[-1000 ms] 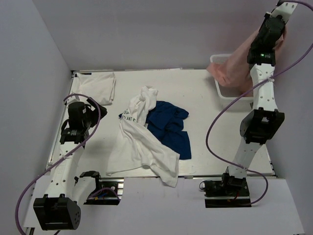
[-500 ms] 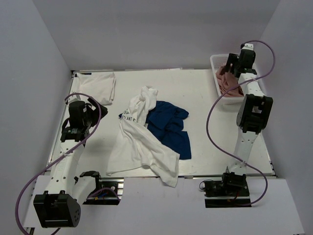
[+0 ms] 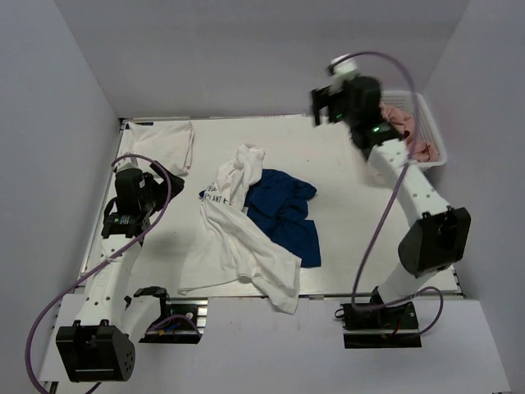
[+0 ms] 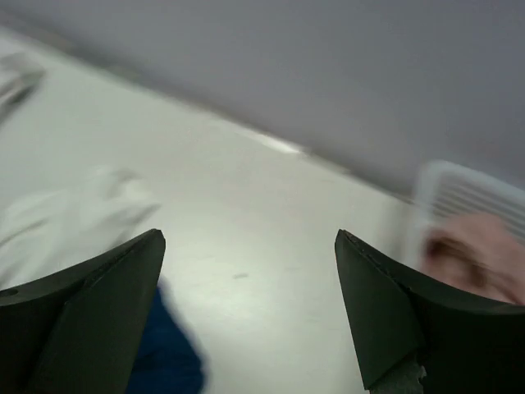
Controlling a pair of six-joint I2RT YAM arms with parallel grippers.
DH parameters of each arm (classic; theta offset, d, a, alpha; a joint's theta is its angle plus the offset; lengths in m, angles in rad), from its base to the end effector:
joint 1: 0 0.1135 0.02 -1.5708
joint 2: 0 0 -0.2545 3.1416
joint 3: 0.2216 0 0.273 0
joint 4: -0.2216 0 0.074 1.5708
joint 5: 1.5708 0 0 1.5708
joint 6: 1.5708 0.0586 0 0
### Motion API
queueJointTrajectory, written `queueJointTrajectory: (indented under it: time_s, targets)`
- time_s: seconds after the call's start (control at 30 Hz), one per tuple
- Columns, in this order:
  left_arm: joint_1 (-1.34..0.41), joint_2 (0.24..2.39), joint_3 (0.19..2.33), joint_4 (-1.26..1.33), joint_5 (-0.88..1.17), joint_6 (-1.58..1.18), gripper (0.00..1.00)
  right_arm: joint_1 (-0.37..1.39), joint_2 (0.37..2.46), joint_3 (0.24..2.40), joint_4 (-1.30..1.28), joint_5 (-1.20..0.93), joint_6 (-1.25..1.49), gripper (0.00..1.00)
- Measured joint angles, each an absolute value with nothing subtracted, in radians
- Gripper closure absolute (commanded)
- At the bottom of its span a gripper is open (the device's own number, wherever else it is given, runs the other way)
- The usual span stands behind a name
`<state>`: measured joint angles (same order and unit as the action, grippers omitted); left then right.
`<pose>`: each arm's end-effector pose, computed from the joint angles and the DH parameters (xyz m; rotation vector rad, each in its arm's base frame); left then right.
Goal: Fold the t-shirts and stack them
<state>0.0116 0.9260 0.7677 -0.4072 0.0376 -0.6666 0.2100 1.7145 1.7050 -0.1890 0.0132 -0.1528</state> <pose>0.2514 0.0007 0.2631 -0.6992 2.0497 -0.4215 0.4435 0.0937 0.3967 -0.3098 1.7420 0.0298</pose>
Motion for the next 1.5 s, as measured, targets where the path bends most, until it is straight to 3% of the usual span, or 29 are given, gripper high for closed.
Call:
queueJointTrajectory:
  time_s: [0.1, 0.23, 0.63, 0.8, 0.87, 0.93, 0.97, 1.0, 1.03, 1.07, 1.3, 1.5]
  targets:
    - [0.012, 0.925, 0.768, -0.418, 0.037, -0.672, 0.01, 0.459, 1.613, 1.517, -0.105, -0.029, -0.165, 0.1]
    - [0.012, 0.919, 0.777, -0.48, 0.004, -0.697, 0.01, 0.661, 1.665, 1.405, -0.11, -0.044, -0.142, 0.1]
    - [0.012, 0.775, 0.82, -0.573, -0.064, -0.722, 0.01, 1.004, 1.963, 1.423, -0.101, 0.008, -0.089, 0.1]
    - [0.012, 0.747, 0.82, -0.585, -0.07, -0.722, 0.01, 1.057, 2.114, 1.502, -0.114, 0.081, -0.081, 0.1]
    - [0.012, 0.744, 0.82, -0.594, -0.073, -0.722, 0.01, 1.059, 2.166, 1.542, -0.117, 0.138, -0.063, 0.18]
    - [0.012, 0.744, 0.82, -0.602, -0.075, -0.722, 0.01, 1.059, 2.183, 1.57, -0.115, 0.181, -0.055, 0.35]
    - [0.012, 0.744, 0.82, -0.604, -0.076, -0.722, 0.01, 1.058, 2.189, 1.578, -0.112, 0.2, -0.052, 0.64]
    - [0.012, 0.744, 0.82, -0.606, -0.076, -0.722, 0.01, 1.056, 2.194, 1.581, -0.108, 0.215, -0.053, 0.73]
    - [0.012, 0.744, 0.82, -0.608, -0.076, -0.722, 0.01, 1.056, 2.195, 1.582, -0.099, 0.237, -0.048, 0.93]
    - [0.012, 0.744, 0.82, -0.608, -0.076, -0.722, 0.01, 1.056, 2.195, 1.584, -0.094, 0.247, -0.057, 1.0]
    - [0.012, 0.741, 0.82, -0.624, -0.083, -0.719, 0.01, 1.045, 2.147, 1.586, -0.087, 0.254, -0.075, 1.0]
    - [0.012, 0.739, 0.818, -0.622, -0.087, -0.719, 0.01, 0.97, 1.859, 1.579, -0.026, 0.254, -0.091, 1.0]
